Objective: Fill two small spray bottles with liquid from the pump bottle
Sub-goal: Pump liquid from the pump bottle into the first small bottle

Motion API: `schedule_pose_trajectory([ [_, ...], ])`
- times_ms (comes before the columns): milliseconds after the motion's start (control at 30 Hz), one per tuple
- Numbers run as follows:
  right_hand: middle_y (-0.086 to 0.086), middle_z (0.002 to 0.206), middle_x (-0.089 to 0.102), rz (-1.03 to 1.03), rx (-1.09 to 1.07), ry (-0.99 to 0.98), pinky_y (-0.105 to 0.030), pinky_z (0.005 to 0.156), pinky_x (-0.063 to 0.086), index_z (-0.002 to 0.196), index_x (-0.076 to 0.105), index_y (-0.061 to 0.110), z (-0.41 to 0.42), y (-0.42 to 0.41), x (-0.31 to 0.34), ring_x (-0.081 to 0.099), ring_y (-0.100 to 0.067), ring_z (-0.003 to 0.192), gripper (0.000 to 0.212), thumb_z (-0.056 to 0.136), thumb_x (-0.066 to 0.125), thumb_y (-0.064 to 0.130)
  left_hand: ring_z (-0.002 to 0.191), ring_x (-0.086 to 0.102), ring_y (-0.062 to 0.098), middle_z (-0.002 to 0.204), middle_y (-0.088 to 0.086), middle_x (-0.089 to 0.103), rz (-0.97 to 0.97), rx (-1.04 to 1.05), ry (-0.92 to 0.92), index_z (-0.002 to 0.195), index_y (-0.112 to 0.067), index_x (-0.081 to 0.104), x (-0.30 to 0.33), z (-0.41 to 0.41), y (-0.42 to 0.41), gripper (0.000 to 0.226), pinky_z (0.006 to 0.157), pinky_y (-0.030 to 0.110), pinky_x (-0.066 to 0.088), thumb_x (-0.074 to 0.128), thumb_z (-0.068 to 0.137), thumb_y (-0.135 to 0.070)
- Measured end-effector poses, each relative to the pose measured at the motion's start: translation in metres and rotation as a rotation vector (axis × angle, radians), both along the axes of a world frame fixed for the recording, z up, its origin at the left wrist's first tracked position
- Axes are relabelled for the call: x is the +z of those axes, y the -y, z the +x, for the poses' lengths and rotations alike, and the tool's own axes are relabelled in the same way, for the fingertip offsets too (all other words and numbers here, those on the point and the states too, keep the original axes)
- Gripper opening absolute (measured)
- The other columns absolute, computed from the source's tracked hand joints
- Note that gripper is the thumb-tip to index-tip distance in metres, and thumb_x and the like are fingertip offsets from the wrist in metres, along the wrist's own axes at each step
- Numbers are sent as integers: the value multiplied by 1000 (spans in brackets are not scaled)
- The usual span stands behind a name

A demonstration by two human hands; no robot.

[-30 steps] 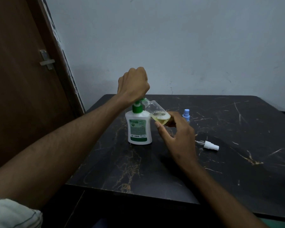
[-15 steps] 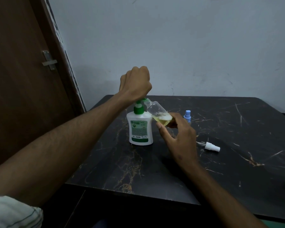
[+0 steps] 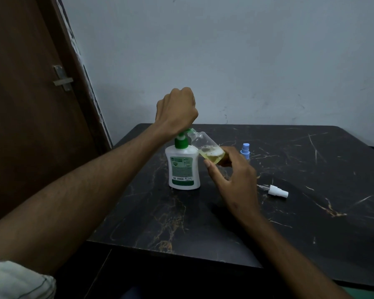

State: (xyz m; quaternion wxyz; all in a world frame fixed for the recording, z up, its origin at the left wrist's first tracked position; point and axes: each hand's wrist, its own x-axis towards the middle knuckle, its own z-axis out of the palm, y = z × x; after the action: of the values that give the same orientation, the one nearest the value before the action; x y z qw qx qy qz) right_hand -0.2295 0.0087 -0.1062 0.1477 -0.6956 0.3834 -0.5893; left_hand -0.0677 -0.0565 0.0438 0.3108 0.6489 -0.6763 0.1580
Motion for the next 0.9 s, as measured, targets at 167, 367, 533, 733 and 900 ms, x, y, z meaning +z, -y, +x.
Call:
schedule_pose_trajectory([
  [167,14,105,67,4,4,-4,-19,84,53,117,65,26,1,0,0,62,-2,99,29,97,68,46,79,67,33,89,13,70,2,-4,29,90,-3,68,3,1,-1,17,74,48,59,53,83,-1],
  [367,14,104,67,3,3,-1,-21,83,54,116,65,25,1,0,0,63,-2,98,28,97,68,45,68,56,26,79,7,61,-11,-1,41,78,-13,60,1,-2,1,16,72,49,59,53,81,0],
  [533,14,105,67,10,4,-6,-21,84,54,117,65,25,1,0,0,63,-2,99,29,97,68,46,72,68,33,80,15,71,15,0,42,78,-4,67,3,-1,0,17,70,50,59,52,79,3],
  [733,11,106,68,16,5,-2,-24,84,55,118,66,22,0,0,0,63,-4,99,33,97,66,48,65,66,33,72,16,69,1,-19,32,64,-10,60,-1,-1,2,20,65,50,59,51,76,3],
  [900,12,104,67,20,0,-5,-25,82,55,117,66,24,0,-1,1,63,-4,98,33,97,66,50,62,59,28,64,6,57,18,-19,58,62,-12,51,4,1,2,18,60,42,52,50,74,3],
])
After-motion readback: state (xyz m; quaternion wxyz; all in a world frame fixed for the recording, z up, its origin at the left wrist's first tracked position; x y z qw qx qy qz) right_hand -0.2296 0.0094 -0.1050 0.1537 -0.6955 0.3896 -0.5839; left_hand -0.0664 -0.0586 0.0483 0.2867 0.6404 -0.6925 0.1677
